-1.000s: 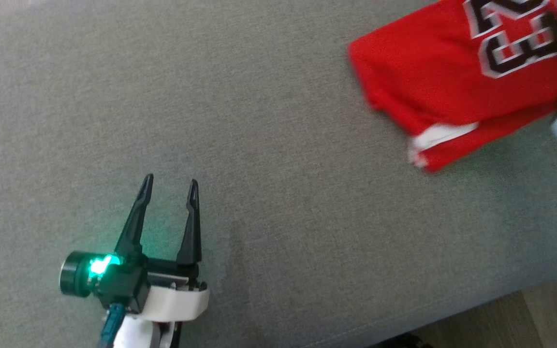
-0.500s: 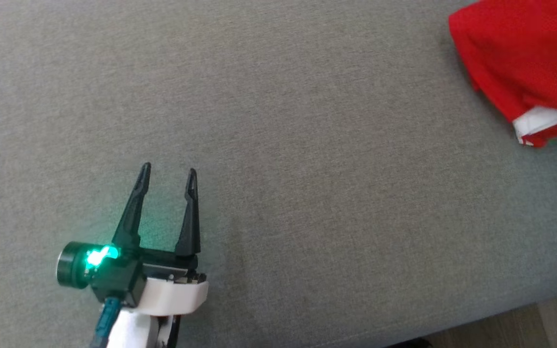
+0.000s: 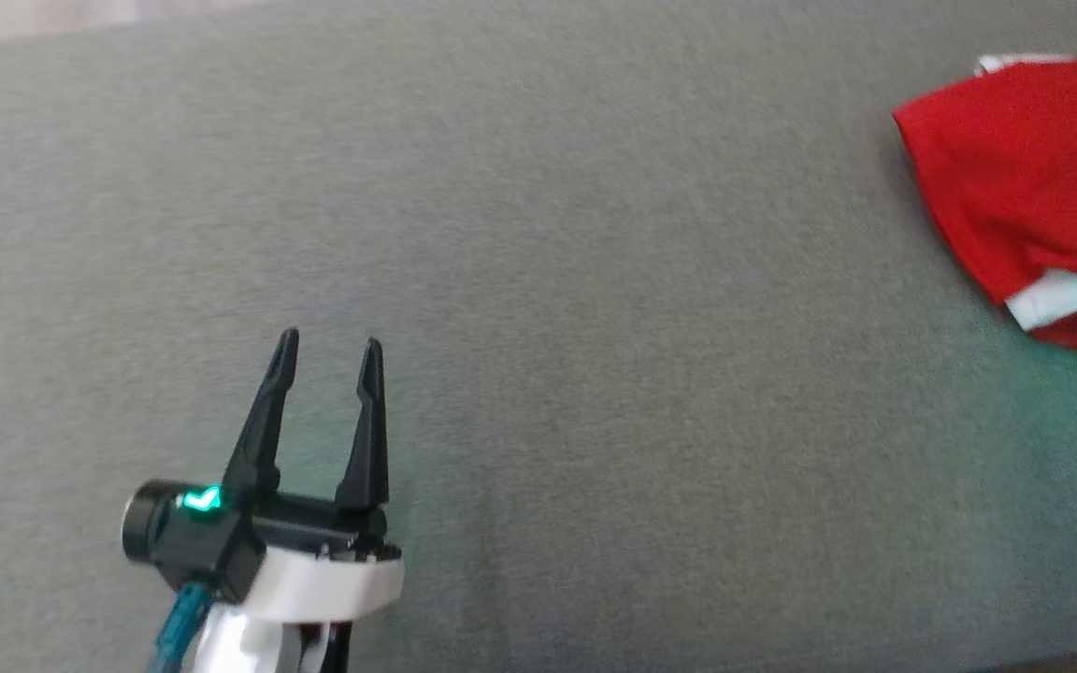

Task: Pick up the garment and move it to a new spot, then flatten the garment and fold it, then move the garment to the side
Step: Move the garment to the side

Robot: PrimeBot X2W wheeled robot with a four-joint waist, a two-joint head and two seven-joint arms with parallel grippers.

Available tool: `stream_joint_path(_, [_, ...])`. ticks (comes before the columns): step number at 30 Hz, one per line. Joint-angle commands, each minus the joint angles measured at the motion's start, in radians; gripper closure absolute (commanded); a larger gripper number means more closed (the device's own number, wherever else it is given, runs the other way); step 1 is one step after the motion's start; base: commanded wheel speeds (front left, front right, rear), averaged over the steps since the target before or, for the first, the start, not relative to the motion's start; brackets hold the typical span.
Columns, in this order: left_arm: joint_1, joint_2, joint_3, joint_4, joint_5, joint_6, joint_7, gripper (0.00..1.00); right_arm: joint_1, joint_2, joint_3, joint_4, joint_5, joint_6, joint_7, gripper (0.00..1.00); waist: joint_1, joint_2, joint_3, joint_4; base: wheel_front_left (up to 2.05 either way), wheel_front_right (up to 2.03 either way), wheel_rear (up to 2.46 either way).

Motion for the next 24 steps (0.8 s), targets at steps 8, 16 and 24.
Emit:
stream_joint_path(8, [0.071,-0.002,0.031,-0.039,-0.031,0.029,-0.005,0.00,0.149,0.184,0.122,-0.092,-0.001,-0.001,-0.211,0.00,0.0001,0.0000,-0.138,0.099,0.00,0.00,0.00])
stream_joint_path(16, [0.149,-0.002,0.019,-0.011,-0.036,0.052,-0.005,0.00,0.245,0.357,0.267,0.012,-0.038,-0.001,-0.516,0.00,0.0001,0.0000,-0.263,0.143,0.00,0.00,0.00])
stream_joint_path(24, [0.214,-0.002,0.029,-0.008,-0.019,0.073,-0.005,0.00,0.347,0.426,0.194,-0.118,-0.213,-0.001,-0.565,0.00,0.0001,0.0000,-0.343,0.154,0.00,0.00,0.00])
